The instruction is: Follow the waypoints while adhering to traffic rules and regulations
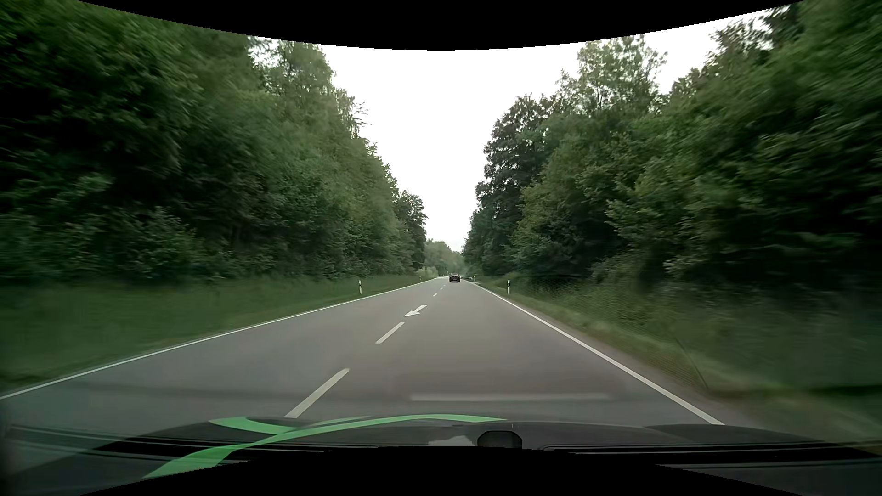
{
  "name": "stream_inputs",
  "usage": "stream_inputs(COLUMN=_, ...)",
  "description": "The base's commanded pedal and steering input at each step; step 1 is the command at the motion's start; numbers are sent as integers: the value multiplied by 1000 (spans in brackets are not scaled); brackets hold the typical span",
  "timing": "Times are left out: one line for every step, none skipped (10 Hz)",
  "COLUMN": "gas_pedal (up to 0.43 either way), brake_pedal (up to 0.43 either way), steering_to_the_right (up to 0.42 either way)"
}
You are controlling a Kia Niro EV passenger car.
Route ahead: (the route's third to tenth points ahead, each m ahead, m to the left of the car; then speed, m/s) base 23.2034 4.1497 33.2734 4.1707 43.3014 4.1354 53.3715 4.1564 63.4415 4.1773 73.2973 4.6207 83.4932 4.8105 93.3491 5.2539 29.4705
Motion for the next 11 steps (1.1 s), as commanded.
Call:
stream_inputs(gas_pedal=390, brake_pedal=0, steering_to_the_right=-5)
stream_inputs(gas_pedal=409, brake_pedal=0, steering_to_the_right=-6)
stream_inputs(gas_pedal=421, brake_pedal=0, steering_to_the_right=-5)
stream_inputs(gas_pedal=429, brake_pedal=0, steering_to_the_right=-6)
stream_inputs(gas_pedal=429, brake_pedal=0, steering_to_the_right=-5)
stream_inputs(gas_pedal=441, brake_pedal=0, steering_to_the_right=-6)
stream_inputs(gas_pedal=441, brake_pedal=0, steering_to_the_right=-5)
stream_inputs(gas_pedal=441, brake_pedal=0, steering_to_the_right=-5)
stream_inputs(gas_pedal=441, brake_pedal=0, steering_to_the_right=-6)
stream_inputs(gas_pedal=441, brake_pedal=0, steering_to_the_right=-5)
stream_inputs(gas_pedal=441, brake_pedal=0, steering_to_the_right=-6)
